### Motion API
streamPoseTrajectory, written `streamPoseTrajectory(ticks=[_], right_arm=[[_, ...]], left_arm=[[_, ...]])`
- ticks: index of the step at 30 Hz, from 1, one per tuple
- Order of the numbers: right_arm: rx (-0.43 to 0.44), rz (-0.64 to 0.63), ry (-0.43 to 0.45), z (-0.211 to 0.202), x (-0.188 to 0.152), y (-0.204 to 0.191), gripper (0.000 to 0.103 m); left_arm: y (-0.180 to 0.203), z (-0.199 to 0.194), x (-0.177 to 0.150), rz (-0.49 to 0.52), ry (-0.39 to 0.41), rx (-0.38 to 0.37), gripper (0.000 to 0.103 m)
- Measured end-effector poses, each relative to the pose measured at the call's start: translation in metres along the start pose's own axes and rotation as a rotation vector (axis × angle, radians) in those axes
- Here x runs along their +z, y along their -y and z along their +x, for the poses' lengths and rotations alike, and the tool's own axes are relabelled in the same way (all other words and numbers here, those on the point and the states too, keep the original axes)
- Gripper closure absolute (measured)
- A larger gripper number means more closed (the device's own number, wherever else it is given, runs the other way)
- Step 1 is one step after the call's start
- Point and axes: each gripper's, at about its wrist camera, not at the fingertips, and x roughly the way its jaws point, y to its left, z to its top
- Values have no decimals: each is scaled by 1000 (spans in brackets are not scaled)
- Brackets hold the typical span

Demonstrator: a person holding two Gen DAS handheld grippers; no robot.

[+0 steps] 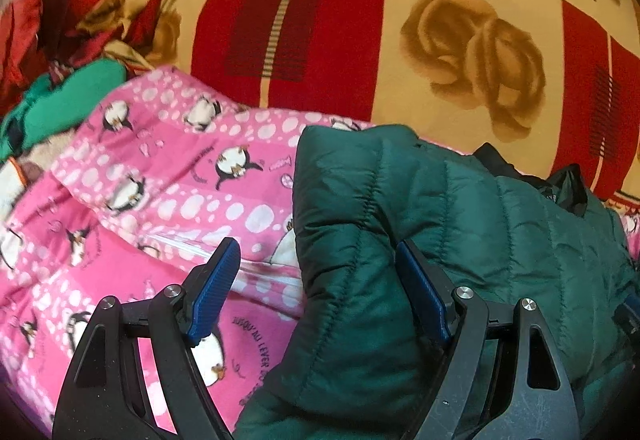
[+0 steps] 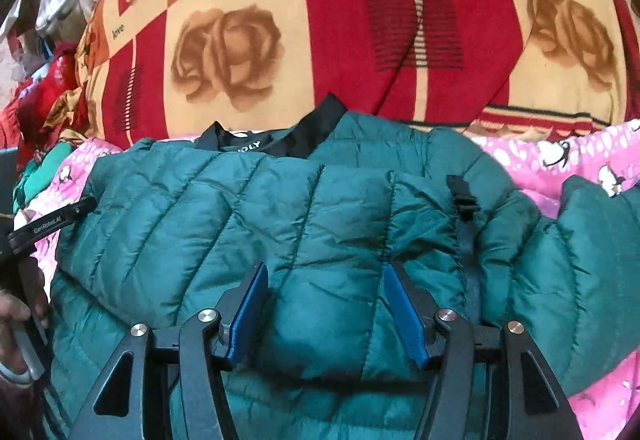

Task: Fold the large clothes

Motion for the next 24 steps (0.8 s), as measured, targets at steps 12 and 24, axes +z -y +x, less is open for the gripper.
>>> streamPoseTrajectory(ticks=[12,24], right_arm=[[-31,11,-34,5,-13,11,45],[-58,29,-14,-18,-17,9,45]], left_arm=[[20,-44,-6,77,70,0,22],[41,-64,-10,74,62,-98,22]])
